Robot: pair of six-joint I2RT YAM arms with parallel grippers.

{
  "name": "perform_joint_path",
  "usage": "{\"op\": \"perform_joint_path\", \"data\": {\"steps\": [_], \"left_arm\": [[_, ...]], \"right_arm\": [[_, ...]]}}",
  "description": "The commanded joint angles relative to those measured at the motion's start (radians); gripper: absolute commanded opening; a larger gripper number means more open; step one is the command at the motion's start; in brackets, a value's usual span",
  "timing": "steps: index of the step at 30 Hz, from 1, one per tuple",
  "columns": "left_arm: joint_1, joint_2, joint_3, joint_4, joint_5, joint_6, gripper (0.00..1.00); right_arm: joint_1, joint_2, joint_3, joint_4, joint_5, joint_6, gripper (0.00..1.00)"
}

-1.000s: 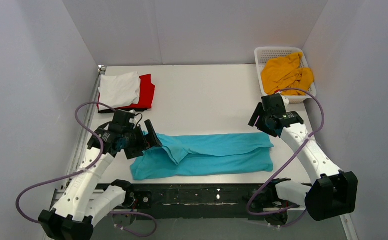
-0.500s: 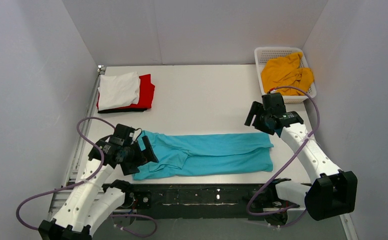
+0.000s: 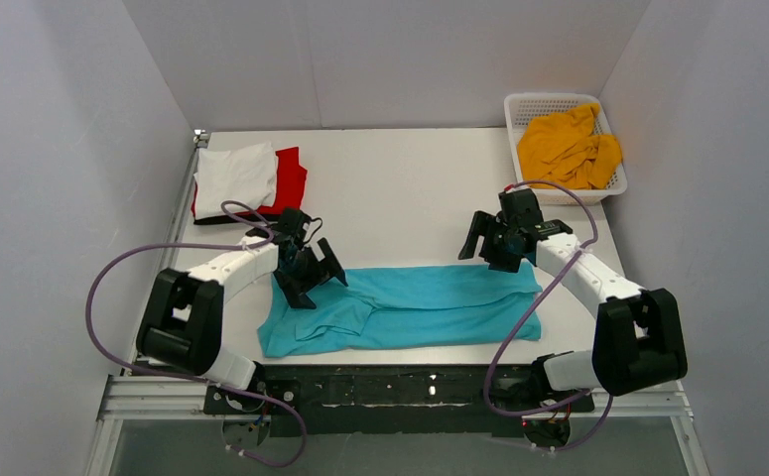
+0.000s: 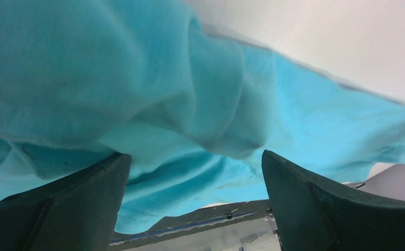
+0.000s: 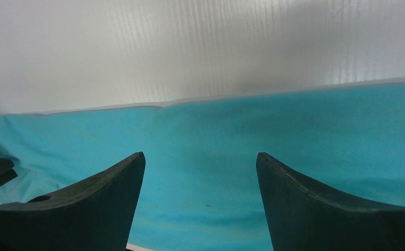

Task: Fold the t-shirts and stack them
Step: Rotate the tshirt 70 degrees

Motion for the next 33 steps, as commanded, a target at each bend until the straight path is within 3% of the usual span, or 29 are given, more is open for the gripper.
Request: {"op": "perform_joint_path", "data": {"steps": [1, 4, 9, 12, 15, 17, 18, 21, 25, 28, 33], "left_arm": [[0.001, 0.183, 0.108, -0.007, -0.029, -0.004, 0.98], [0.006, 0.339, 0.240, -0.044, -0.053, 0.010, 0.98], [0.008, 0.635, 0.636, -0.095, -0.060, 0.016, 0.98], [-0.002, 0.877, 0.992, -0.175, -0.015, 0.011, 0.98], [-0.013, 1.186, 1.511, -0.346, 0.032, -0.038, 0.98], [-0.018, 1.335, 1.756, -0.344, 0.035, -0.092, 0.98], [-0.018, 1.371, 1.795, -0.286, 0.033, -0.135, 0.98], [-0.021, 1.382, 1.688, -0.052, 0.010, -0.285, 0.98], [-0.036, 1.451, 1.790, -0.036, -0.001, -0.286, 0.98], [-0.041, 1.448, 1.768, 0.034, 0.004, -0.298, 0.98], [-0.056, 1.454, 1.808, 0.056, 0.024, -0.257, 0.98]], "right_arm": [[0.003, 0.060, -0.042, 0.017, -0.043, 0.018, 0.86], [0.006, 0.087, -0.082, 0.025, -0.095, 0.028, 0.86], [0.038, 0.080, -0.144, 0.015, -0.157, 0.041, 0.85], [0.108, 0.057, -0.180, 0.040, -0.197, 0.095, 0.86], [0.218, 0.057, -0.164, 0.021, -0.222, 0.164, 0.87], [0.302, 0.061, -0.133, 0.017, -0.268, 0.220, 0.87], [0.342, 0.063, -0.114, 0.027, -0.295, 0.242, 0.87], [0.458, 0.087, -0.020, 0.010, -0.338, 0.239, 0.88], [0.533, 0.110, 0.053, 0.001, -0.344, 0.224, 0.89], [0.542, 0.108, 0.066, -0.001, -0.335, 0.216, 0.89], [0.541, 0.008, 0.056, -0.010, -0.203, 0.230, 0.89]]}}
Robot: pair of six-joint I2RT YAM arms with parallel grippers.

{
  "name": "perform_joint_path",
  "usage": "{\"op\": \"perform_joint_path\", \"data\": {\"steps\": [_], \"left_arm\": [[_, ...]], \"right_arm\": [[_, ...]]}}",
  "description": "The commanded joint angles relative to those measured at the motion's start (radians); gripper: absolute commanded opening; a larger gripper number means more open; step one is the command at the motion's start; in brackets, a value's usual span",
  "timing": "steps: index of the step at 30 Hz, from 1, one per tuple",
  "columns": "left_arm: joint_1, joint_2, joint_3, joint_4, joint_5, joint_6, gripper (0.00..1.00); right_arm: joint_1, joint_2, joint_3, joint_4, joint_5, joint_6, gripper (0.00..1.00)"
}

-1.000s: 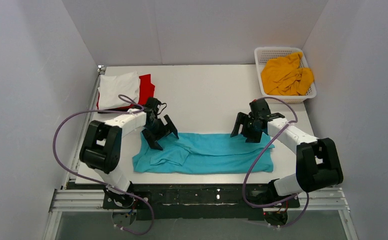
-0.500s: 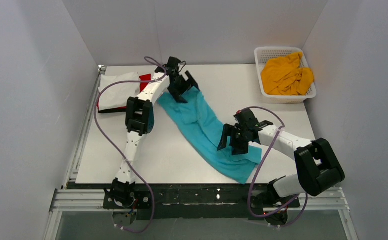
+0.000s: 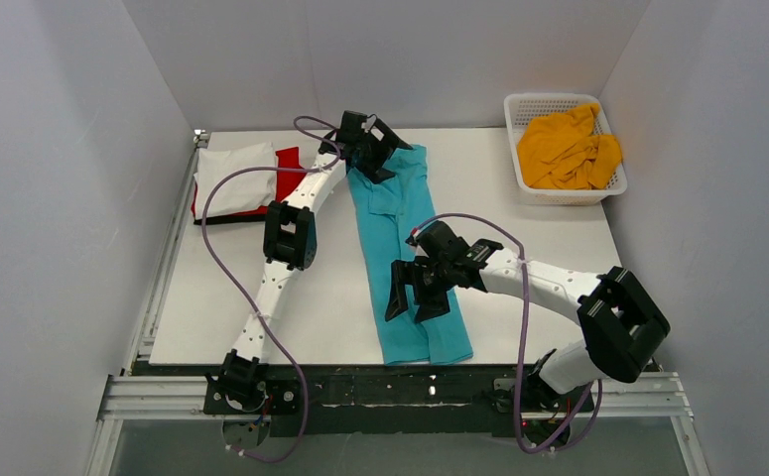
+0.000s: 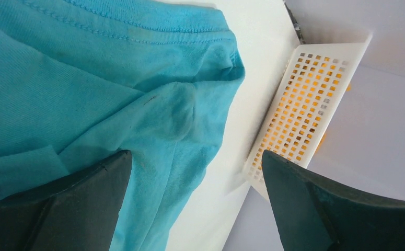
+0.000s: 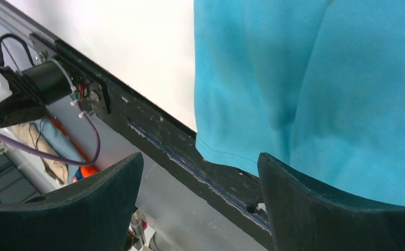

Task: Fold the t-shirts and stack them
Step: Rotate the tshirt 70 degrees

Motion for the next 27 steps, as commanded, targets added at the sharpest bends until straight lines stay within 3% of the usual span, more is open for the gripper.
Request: {"op": "perform_joint_path", "data": {"steps": [1, 5, 8, 12, 17, 21, 27], "left_arm": [[-0.029, 0.105, -0.011, -0.098, -0.099, 0.070, 0.98], [-0.023, 0.010, -0.003, -0.137, -0.087, 0.132, 0.98], [-0.026, -0.137, -0.119, -0.133, 0.005, 0.201, 0.98], [-0.043, -0.370, -0.249, -0.278, 0.100, 0.341, 0.98], [-0.079, -0.766, -0.698, -0.279, 0.106, 0.461, 0.98], [-0.128, -1.003, -0.971, -0.335, 0.124, 0.526, 0.98], [-0.295, -1.373, -1.449, -0.348, -0.048, 0.461, 0.98]], "right_arm": [[0.000, -0.125, 0.010, -0.032, 0.137, 0.020, 0.90], [-0.003, -0.253, -0.027, -0.057, 0.267, 0.043, 0.91], [-0.009, -0.327, -0.049, -0.126, 0.340, 0.035, 0.91], [-0.037, -0.408, -0.116, -0.199, 0.416, 0.088, 0.97], [-0.090, -0.472, -0.189, -0.199, 0.385, 0.105, 0.98], [-0.108, -0.517, -0.227, -0.211, 0.353, 0.128, 0.98], [-0.127, -0.559, -0.295, -0.290, 0.331, 0.171, 0.96]]}}
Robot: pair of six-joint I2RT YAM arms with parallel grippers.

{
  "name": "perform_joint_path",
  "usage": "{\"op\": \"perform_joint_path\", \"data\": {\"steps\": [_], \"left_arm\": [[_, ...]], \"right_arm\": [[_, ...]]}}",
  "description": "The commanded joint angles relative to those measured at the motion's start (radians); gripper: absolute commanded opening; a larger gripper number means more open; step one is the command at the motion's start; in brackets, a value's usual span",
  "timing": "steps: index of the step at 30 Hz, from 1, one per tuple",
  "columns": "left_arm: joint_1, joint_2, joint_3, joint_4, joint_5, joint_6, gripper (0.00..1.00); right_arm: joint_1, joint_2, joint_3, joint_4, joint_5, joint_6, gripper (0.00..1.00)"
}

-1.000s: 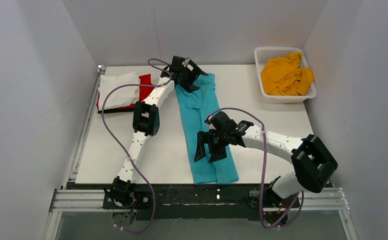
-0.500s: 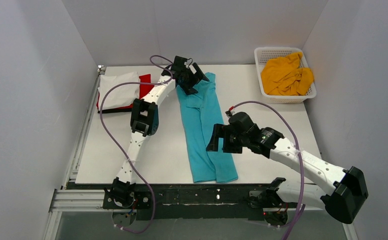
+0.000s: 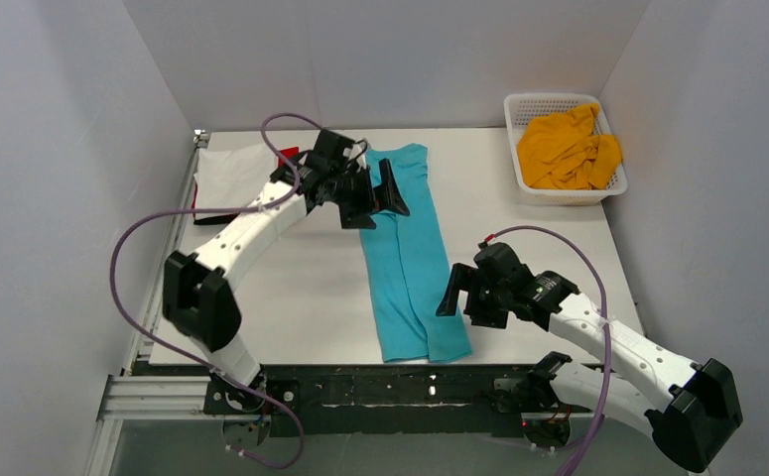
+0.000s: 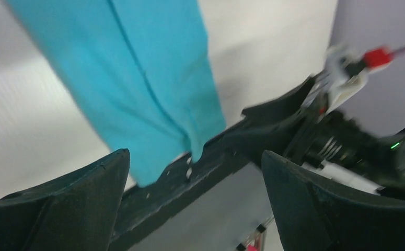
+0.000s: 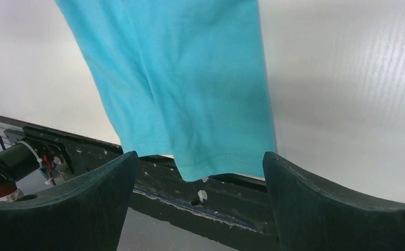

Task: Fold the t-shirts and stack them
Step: Rotate the tshirt 70 degrees, then grab the bottom of the folded rectangular tshirt with both arms

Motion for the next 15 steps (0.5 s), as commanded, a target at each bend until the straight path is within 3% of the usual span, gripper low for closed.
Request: {"op": "perform_joint_path", "data": {"steps": [1, 5, 9, 12, 15], "left_arm": [[-0.138, -0.173, -0.289, -0.137, -0.126, -0.004, 0.98], [-0.300, -0.271, -0.489, -0.128, -0.188, -0.085, 0.98], [-0.427, -0.260, -0.562, -0.083, -0.257, -0.135, 0.98], [-0.467, -0.197, -0.587, -0.006, -0.252, -0.164, 0.98], [-0.475, -0.116, -0.588, 0.041, -0.247, -0.198, 0.90]], "right_arm": [[-0.014, -0.045, -0.051, -0.068, -0.031, 0.040, 0.96], [-0.015, -0.099, -0.109, -0.062, -0.036, 0.056, 0.94], [-0.016, -0.136, -0.164, -0.036, -0.040, 0.135, 0.93], [-0.016, -0.146, -0.201, 0.019, -0.080, 0.161, 0.91], [-0.016, -0.133, -0.212, 0.034, -0.093, 0.170, 0.89]]}}
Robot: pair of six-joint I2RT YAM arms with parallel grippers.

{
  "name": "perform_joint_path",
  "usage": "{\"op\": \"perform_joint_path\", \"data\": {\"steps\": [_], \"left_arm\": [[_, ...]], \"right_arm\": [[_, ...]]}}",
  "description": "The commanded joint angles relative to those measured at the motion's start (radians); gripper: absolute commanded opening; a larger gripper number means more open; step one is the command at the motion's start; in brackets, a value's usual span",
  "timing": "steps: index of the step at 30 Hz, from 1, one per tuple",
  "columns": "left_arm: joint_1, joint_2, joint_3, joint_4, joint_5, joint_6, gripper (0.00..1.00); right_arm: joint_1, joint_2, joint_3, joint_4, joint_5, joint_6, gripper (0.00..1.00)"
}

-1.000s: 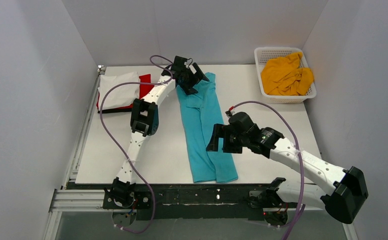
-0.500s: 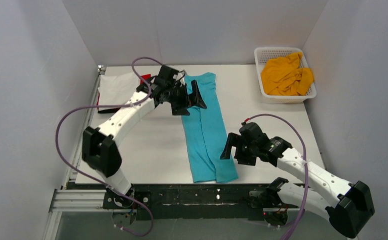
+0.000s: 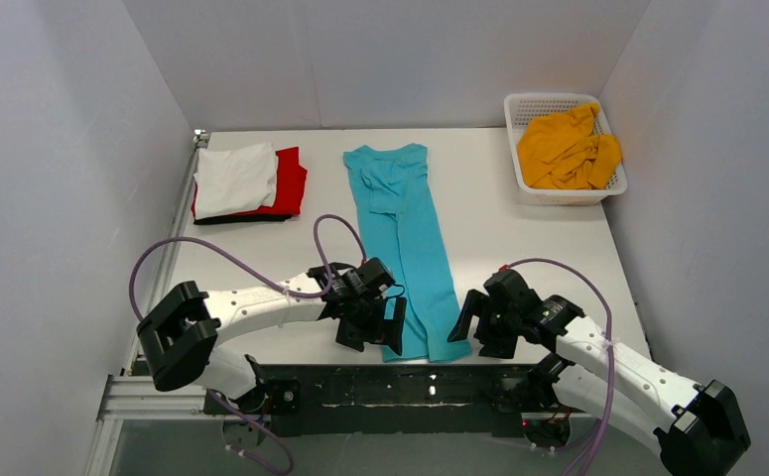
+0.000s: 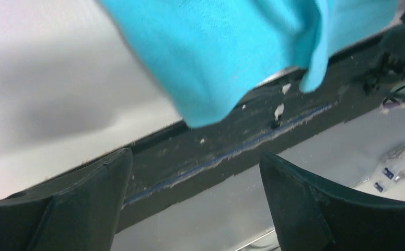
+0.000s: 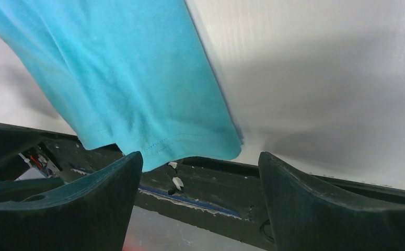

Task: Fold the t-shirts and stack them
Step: Grab the bottom of the folded rectangular tshirt with both arms

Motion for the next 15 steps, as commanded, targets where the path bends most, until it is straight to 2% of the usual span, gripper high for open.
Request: {"op": "perform_joint_path", "data": {"steps": [1, 3, 5, 8, 15], "left_arm": [[-0.016, 0.114, -0.014, 0.053, -0.047, -0.072, 0.88], [-0.019, 0.151, -0.004, 0.061, -0.059, -0.090, 0.78], [-0.019, 0.182, 0.004, 0.059, -0.051, -0.097, 0.73], [-0.019, 0.217, 0.008, 0.045, -0.042, -0.117, 0.57], [-0.021, 0.196, -0.015, -0.001, -0.073, -0.152, 0.26]], "right_arm": [[-0.004, 0.007, -0.010, 0.054, -0.033, 0.055, 0.88], [-0.004, 0.019, -0.005, 0.045, -0.033, 0.063, 0.87], [-0.004, 0.023, -0.006, 0.042, -0.032, 0.070, 0.86], [-0.004, 0.020, -0.014, 0.048, -0.028, 0.082, 0.82], [-0.007, 0.027, -0.038, 0.045, -0.013, 0.112, 0.74]]}}
